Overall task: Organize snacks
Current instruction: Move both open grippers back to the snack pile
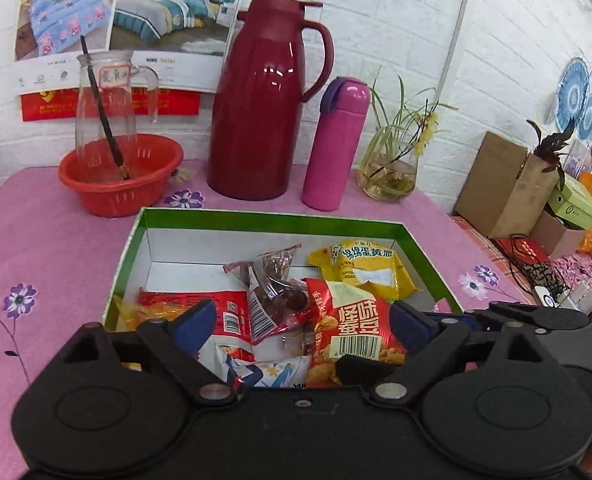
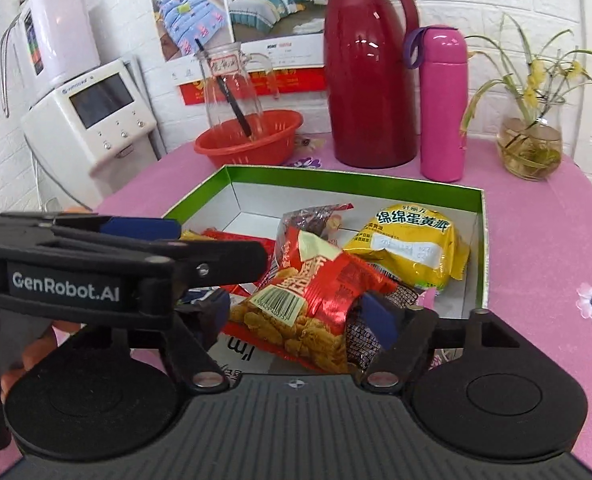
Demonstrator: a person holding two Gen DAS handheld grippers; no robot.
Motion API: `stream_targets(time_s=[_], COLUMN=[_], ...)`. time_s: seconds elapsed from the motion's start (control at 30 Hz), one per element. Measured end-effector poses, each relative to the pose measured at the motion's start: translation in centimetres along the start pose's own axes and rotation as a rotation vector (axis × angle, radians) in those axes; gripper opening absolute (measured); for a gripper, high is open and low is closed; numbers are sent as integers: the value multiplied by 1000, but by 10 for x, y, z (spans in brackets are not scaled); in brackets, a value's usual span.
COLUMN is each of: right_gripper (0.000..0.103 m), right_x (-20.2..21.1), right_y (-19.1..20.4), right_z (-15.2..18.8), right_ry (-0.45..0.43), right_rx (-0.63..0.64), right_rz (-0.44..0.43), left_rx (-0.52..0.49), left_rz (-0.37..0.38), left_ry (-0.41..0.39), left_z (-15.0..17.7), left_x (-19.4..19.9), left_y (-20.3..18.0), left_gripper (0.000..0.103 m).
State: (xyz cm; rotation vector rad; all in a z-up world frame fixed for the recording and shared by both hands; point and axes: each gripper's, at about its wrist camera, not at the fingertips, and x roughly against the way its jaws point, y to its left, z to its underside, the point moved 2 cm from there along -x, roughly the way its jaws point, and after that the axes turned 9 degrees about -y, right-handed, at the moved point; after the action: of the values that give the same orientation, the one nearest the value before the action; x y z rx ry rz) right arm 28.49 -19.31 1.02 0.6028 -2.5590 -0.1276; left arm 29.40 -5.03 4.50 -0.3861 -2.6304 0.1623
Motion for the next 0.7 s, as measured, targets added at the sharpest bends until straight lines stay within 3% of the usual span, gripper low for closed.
stream_targets(time_s=[0.27, 0.7], right_gripper=[103, 103], right_x=[50, 117], right_y=[21, 45], right_z=[-1, 50], right_ry=[-69, -35], right_rx=[7, -15], right_rz=[18, -16], left_rx=[5, -14], left_rz=[10, 61], left_ry=[-70, -81], left_z=[4, 66], left_x=[73, 181], left_y=[-11, -21], left_gripper=[103, 103])
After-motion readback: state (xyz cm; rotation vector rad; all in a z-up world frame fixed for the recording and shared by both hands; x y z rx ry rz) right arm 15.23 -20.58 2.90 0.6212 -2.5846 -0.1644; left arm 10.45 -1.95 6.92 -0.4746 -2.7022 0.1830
